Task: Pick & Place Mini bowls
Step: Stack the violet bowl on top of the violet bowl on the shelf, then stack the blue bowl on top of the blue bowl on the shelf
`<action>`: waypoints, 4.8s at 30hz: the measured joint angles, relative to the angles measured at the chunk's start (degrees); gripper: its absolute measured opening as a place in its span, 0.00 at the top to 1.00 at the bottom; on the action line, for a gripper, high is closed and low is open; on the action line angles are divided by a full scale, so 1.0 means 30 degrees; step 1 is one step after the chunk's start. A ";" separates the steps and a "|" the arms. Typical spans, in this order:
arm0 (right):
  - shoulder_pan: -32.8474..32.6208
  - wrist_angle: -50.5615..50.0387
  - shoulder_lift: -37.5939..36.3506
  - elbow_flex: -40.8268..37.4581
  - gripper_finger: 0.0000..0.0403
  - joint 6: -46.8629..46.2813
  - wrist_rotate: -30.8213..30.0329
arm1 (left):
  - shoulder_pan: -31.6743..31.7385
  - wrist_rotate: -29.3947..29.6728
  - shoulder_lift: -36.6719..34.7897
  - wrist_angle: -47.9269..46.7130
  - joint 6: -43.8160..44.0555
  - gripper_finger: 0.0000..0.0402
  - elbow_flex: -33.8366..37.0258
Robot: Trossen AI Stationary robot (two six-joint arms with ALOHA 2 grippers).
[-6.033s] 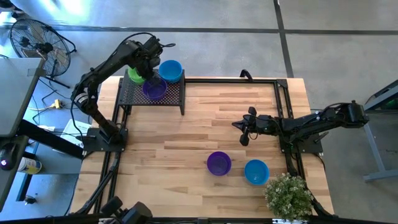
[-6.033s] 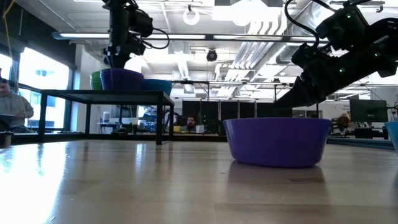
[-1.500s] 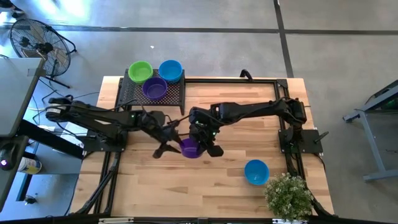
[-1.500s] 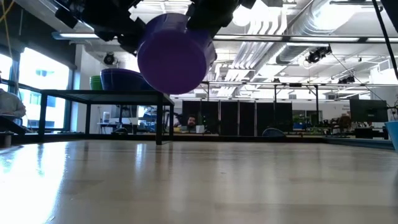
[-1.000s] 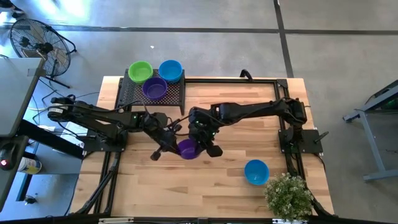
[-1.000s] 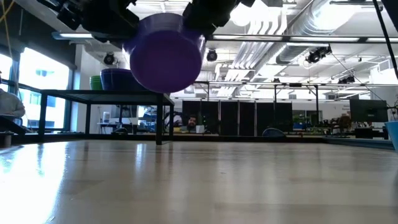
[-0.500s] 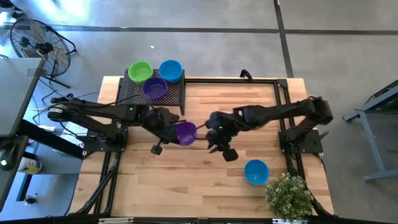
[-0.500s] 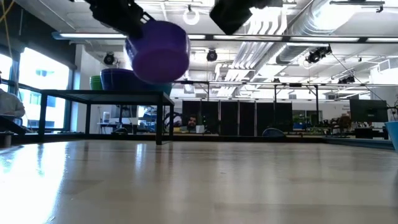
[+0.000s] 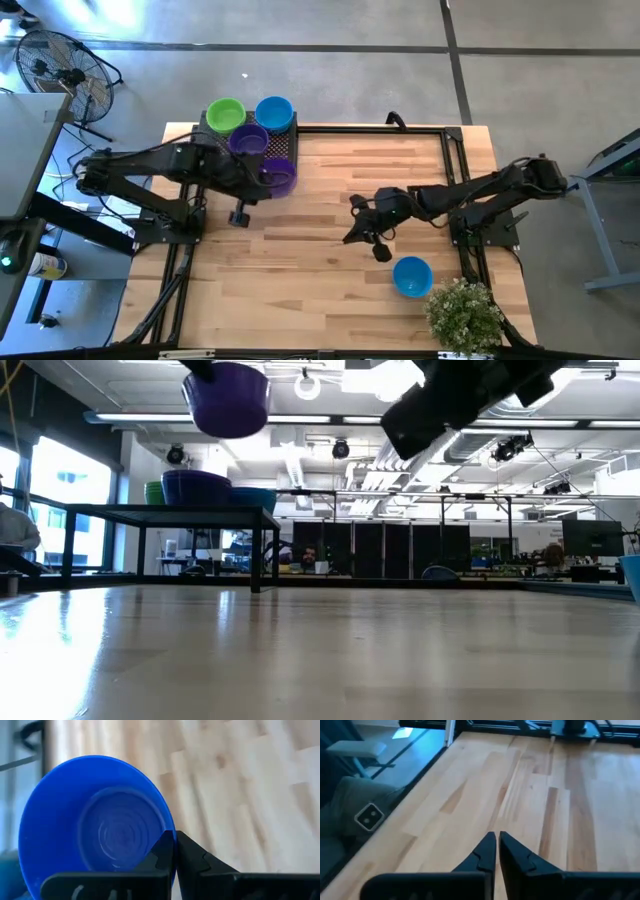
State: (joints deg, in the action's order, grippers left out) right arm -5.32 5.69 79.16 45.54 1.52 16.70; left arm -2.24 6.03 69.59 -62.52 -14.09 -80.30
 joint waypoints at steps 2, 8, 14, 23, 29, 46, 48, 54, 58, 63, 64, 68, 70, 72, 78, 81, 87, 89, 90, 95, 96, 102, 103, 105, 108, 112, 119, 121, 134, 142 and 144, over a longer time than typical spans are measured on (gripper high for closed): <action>0.0000 0.0914 -0.0065 -0.0617 0.99 0.0091 -0.0354 | 0.0099 0.1180 -0.0017 -0.1035 0.0186 1.00 -0.0639; 0.0022 0.1922 -0.0068 -0.1414 0.99 0.0453 -0.1012 | 0.2860 0.1789 -0.0002 -0.3045 -0.0265 1.00 -0.1626; 0.0018 0.2298 -0.0072 -0.1407 1.00 0.0489 -0.1031 | 0.7674 0.1383 0.0005 -0.3352 -0.2042 1.00 -0.1718; 0.0015 0.2537 -0.0070 -0.1407 1.00 0.0544 -0.1033 | 1.2170 -0.1323 0.0034 -0.1776 -0.3748 1.00 0.0688; 0.0022 0.2529 -0.0068 -0.1407 1.00 0.0649 -0.1032 | 1.2255 -0.1383 0.0027 -0.0921 -0.4039 1.00 0.1766; 0.0022 0.2766 -0.0068 -0.1407 1.00 0.1006 -0.1031 | 1.2247 -0.1671 0.0012 -0.1202 -0.3657 0.81 0.2311; 0.0022 0.2770 -0.0068 -0.1407 1.00 0.1006 -0.1031 | 1.2247 -0.1647 0.0012 -0.1202 -0.3657 0.77 0.2308; 0.0022 0.2770 -0.0068 -0.1399 1.00 0.1006 -0.1031 | 1.2247 -0.0724 0.0012 -0.1202 -0.3708 0.67 0.2303; 0.0022 0.2770 -0.0061 -0.1399 1.00 0.0999 -0.1031 | 1.2247 -0.0862 -0.0345 -0.1153 -0.3765 0.67 0.2299; 0.0022 0.2770 -0.0061 -0.1399 1.00 0.0990 -0.1036 | 1.2247 -0.1525 -0.1443 -0.1070 -0.3787 0.67 0.2274; 0.0022 0.2772 -0.0061 -0.1399 1.00 0.0904 -0.1035 | 1.2247 -0.1933 -0.1695 -0.1012 -0.3663 0.67 0.2274; 0.0022 0.2340 -0.0061 -0.1385 1.00 -0.0021 -0.1127 | 1.2240 -0.4850 -0.2935 0.1004 -0.2651 0.70 0.2910; -0.0026 0.1477 -0.0148 -0.1385 1.00 -0.0761 -0.1183 | 1.1925 -0.6715 -0.3798 0.3344 -0.2304 0.75 0.4293; -0.0255 0.0204 -0.0331 -0.1385 1.00 -0.1593 -0.1813 | 1.1136 -0.8196 -0.4371 0.6892 -0.1395 0.80 0.6307; -0.1650 -0.4634 -0.1733 -0.1385 1.00 -0.5480 -0.5161 | 0.7546 -0.8174 -0.5223 1.8508 0.1158 0.97 1.3011; -0.2547 -0.6896 -0.2632 -0.1385 1.00 -0.8397 -0.5858 | 0.5778 -0.6888 -0.4978 2.3547 0.2022 0.99 1.5586; -0.4655 -1.3007 -0.4443 -0.1237 0.98 -1.5178 -0.6103 | 0.2937 -0.4667 -0.3664 2.9719 0.2786 0.99 1.8017; -0.5359 -1.4960 -0.4849 -0.1159 0.95 -1.7466 -0.5916 | 0.2355 -0.3820 -0.3240 3.0179 0.2790 0.99 1.8021; -0.5682 -1.5859 -0.4970 -0.1159 0.93 -1.8544 -0.5670 | 0.2107 -0.3466 -0.2998 3.0106 0.2790 0.99 1.8038; -0.7298 -1.9701 -0.5088 -0.1159 0.80 -2.2989 -0.3698 | 0.1465 -0.2902 -0.2000 3.0777 0.2647 0.99 1.8070; -0.7642 -2.0092 -0.5091 -0.1159 0.77 -2.3628 -0.3271 | 0.1450 -0.2895 -0.1849 3.0824 0.2640 0.99 1.8070; -0.9406 -2.0164 -0.5095 -0.1311 0.64 -2.6883 -0.2452 | 0.1457 -0.2895 -0.1445 3.0956 0.2652 0.99 1.8070; -0.9627 -1.9943 -0.5095 -0.1490 0.64 -2.7377 -0.2615 | 0.1457 -0.2902 -0.1445 3.0956 0.2652 0.99 1.8070; -0.9976 -1.9357 -0.5088 -0.1932 0.63 -2.7972 -0.3082 | 0.1457 -0.2902 -0.1445 3.0971 0.2652 0.99 1.8070; -1.0162 -1.7306 -0.5094 -0.3000 0.65 -2.8462 -0.3673 | 0.1457 -0.2902 -0.1445 3.0964 0.2652 0.99 1.8070; -0.9943 -1.4785 -0.5091 -0.4695 0.71 -2.8585 -0.3655 | 0.1457 -0.2903 -0.1445 3.0796 0.2689 0.99 1.8070; -0.9184 -1.1390 -0.5088 -0.5437 0.95 -2.7433 -0.4520 | 0.1457 -0.2917 -0.1445 3.0785 0.2798 0.99 1.8070; -0.9026 -1.1335 -0.5088 -0.5143 0.98 -2.6992 -0.4668 | 0.1457 -0.2924 -0.1445 3.0780 0.2798 0.99 1.8070; -0.4893 -1.1344 -0.4891 -0.2604 1.00 -2.2746 -0.5298 | 0.1457 -0.2931 -0.1445 3.0315 0.2841 0.99 1.8070; -0.5577 -1.4292 -0.4731 -0.2264 0.86 -2.4055 -0.4095 | 0.1457 -0.2939 -0.1445 2.9797 0.2914 0.99 1.8070; -0.6081 -1.4433 -0.4731 -0.2371 0.79 -2.4510 -0.4388 | 0.1457 -0.2939 -0.1445 2.9784 0.2914 0.99 1.8070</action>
State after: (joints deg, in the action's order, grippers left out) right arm -23.57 -37.61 64.97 38.43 -72.01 3.54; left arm 2.13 -2.79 65.25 26.83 -5.34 -26.09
